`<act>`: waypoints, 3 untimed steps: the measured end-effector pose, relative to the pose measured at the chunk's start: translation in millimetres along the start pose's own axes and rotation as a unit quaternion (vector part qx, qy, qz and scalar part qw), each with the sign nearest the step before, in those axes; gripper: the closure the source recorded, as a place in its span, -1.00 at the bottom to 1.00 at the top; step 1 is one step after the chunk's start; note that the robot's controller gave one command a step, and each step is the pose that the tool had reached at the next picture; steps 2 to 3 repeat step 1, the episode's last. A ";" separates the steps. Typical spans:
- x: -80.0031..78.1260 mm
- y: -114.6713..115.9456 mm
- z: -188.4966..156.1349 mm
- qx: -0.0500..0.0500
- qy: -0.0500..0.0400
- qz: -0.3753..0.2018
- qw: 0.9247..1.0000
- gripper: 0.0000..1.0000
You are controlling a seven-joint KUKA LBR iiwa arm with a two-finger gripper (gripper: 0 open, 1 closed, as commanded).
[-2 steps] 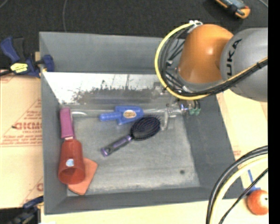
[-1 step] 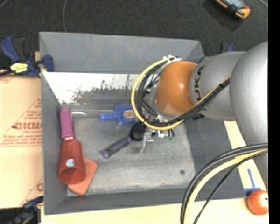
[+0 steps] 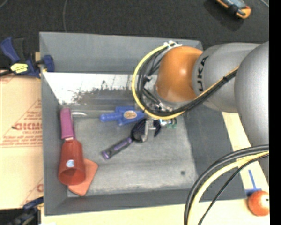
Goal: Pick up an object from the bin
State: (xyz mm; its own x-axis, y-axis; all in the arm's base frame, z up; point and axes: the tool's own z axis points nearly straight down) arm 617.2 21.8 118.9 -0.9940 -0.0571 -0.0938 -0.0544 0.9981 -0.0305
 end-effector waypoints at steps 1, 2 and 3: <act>17.9 5.3 39.1 -0.002 0.002 0.061 0.998 1.00; 17.9 5.3 39.1 -0.002 0.002 0.061 0.998 1.00; 17.9 5.3 39.1 -0.002 0.002 0.061 0.998 1.00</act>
Offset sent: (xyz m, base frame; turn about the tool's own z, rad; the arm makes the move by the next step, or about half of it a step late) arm 0.0000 0.0000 0.0000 0.0000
